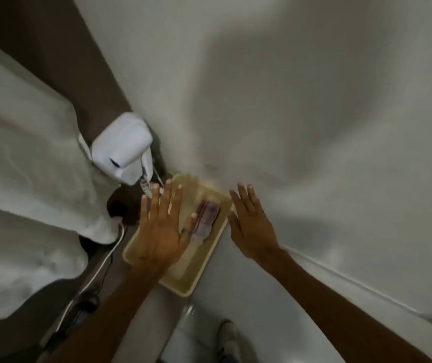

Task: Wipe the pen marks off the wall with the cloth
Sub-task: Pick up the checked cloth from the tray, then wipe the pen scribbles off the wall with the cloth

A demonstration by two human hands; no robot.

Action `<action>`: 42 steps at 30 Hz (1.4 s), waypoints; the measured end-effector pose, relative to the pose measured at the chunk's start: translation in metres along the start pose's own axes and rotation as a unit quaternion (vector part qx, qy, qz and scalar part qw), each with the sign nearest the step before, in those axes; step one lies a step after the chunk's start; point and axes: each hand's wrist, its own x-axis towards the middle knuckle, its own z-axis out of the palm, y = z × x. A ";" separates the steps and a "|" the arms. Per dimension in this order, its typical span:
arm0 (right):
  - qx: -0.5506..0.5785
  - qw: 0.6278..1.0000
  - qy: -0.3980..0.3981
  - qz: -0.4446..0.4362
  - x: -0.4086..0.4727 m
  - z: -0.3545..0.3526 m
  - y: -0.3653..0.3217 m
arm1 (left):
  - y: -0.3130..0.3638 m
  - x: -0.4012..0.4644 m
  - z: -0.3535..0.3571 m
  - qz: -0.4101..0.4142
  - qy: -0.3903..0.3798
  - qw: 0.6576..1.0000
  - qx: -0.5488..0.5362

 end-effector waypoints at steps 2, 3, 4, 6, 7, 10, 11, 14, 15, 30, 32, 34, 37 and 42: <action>0.049 0.997 -0.045 0.049 0.029 0.055 0.012 | -0.019 -0.005 0.053 -0.025 -0.026 0.999 -0.001; 0.079 0.992 -0.060 0.079 0.046 0.083 0.018 | -0.030 -0.007 0.083 -0.036 -0.048 0.998 -0.001; 0.128 0.982 -0.081 0.112 0.062 0.109 0.021 | -0.040 -0.011 0.108 -0.050 -0.061 0.997 0.004; 0.150 0.973 -0.107 0.141 0.092 0.169 0.030 | -0.059 -0.024 0.161 -0.062 -0.096 0.993 -0.002; 0.126 0.975 -0.101 0.149 0.108 0.199 0.037 | -0.069 -0.028 0.184 -0.055 -0.097 0.994 0.005; 0.012 0.980 -0.108 0.164 0.137 0.269 0.057 | -0.096 -0.033 0.236 -0.022 -0.098 0.994 0.037; -0.010 0.980 -0.112 0.164 0.138 0.287 0.063 | -0.104 -0.034 0.250 -0.017 -0.106 0.993 0.046; -0.033 0.987 -0.086 0.130 0.130 0.325 0.072 | -0.123 -0.041 0.278 -0.009 -0.119 0.991 0.067; -0.026 0.990 -0.071 0.119 0.130 0.330 0.073 | -0.124 -0.043 0.282 -0.009 -0.128 0.989 0.068; 0.173 0.984 0.036 0.012 -0.098 0.231 0.169 | 0.057 -0.178 0.274 -0.047 -0.017 0.998 -0.034; 0.164 0.983 0.018 0.082 -0.160 0.247 0.215 | 0.088 -0.213 0.303 -0.013 -0.094 0.995 -0.026; 0.154 0.976 0.010 0.157 -0.220 0.268 0.263 | 0.115 -0.247 0.341 0.018 -0.171 0.985 -0.015; 0.111 0.964 -0.019 0.242 -0.295 0.304 0.337 | 0.144 -0.282 0.412 0.051 -0.265 0.963 -0.027; 0.023 0.958 -0.040 0.284 -0.374 0.367 0.450 | 0.171 -0.311 0.541 0.101 -0.299 0.948 -0.037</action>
